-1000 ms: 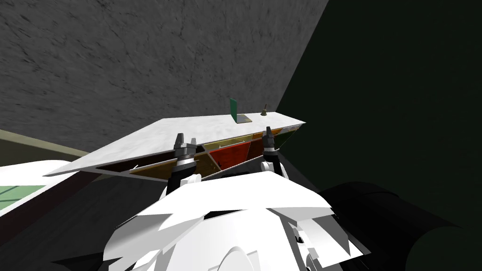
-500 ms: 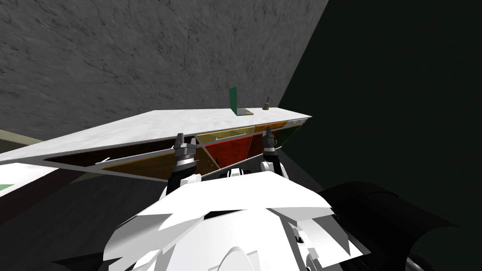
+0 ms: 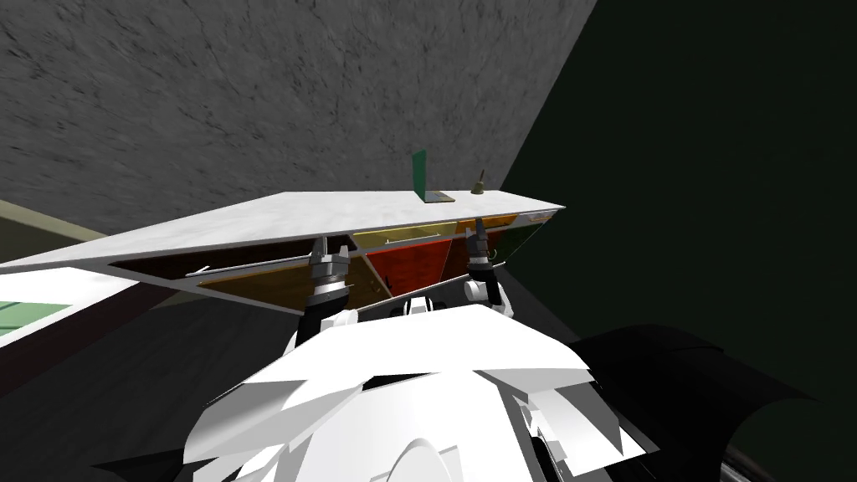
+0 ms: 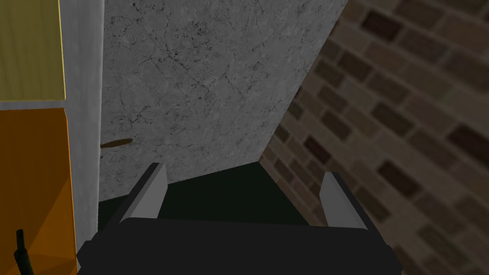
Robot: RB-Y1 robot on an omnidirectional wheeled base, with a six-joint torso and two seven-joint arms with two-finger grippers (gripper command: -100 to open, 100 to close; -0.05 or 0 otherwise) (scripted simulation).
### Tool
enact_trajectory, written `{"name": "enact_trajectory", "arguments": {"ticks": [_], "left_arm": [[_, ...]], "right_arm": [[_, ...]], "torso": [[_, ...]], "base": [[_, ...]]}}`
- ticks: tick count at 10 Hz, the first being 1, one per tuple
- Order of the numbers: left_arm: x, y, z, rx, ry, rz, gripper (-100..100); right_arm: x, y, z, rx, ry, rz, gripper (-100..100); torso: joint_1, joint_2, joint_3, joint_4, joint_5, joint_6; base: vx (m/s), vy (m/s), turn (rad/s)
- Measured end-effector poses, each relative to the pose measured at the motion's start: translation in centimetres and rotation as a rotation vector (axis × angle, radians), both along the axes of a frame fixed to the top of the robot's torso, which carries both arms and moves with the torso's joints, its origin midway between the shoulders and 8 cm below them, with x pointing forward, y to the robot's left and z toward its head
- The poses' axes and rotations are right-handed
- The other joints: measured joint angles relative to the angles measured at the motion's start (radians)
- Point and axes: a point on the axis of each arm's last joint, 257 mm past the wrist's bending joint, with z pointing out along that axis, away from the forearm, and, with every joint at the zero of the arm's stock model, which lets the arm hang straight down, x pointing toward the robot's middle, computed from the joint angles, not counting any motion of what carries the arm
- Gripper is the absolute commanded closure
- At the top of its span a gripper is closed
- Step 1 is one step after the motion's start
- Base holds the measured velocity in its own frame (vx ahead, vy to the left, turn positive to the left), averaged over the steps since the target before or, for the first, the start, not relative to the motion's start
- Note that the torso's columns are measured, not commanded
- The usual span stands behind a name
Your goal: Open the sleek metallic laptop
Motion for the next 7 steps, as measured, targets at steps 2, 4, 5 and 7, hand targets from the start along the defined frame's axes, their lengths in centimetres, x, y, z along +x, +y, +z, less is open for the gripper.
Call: {"name": "enact_trajectory", "arguments": {"ticks": [2, 4, 5, 7], "left_arm": [[0.0, 0.0, 0.0, 0.0, 0.0, 0.0, 0], [0.0, 0.0, 0.0, 0.0, 0.0, 0.0, 0], [0.0, 0.0, 0.0, 0.0, 0.0, 0.0, 0], [0.0, 0.0, 0.0, 0.0, 0.0, 0.0, 0]], "right_arm": [[0.7, -0.4, 1.2, 0.025, -0.042, 0.027, -100], [1.5, -0.7, 2.6, 0.052, -0.088, 0.05, -100], [1.7, -0.6, 3.6, 0.062, -0.111, 0.061, -100], [2.2, -0.9, 5.2, 0.093, -0.158, 0.084, -100]], "torso": [[0.0, 0.001, 0.0, 0.0, 0.0, 0.0], [0.0, 0.0, 0.0, 0.0, 0.0, -0.001], [0.0, 0.0, 0.0, 0.0, 0.0, 0.0], [0.0, 0.0, 0.0, 0.0, 0.0, 0.0]], "base": [[-0.028, -0.013, 0.103], [-0.024, -0.006, 0.095], [-0.026, -0.008, 0.124], [-0.027, -0.01, 0.104]]}}
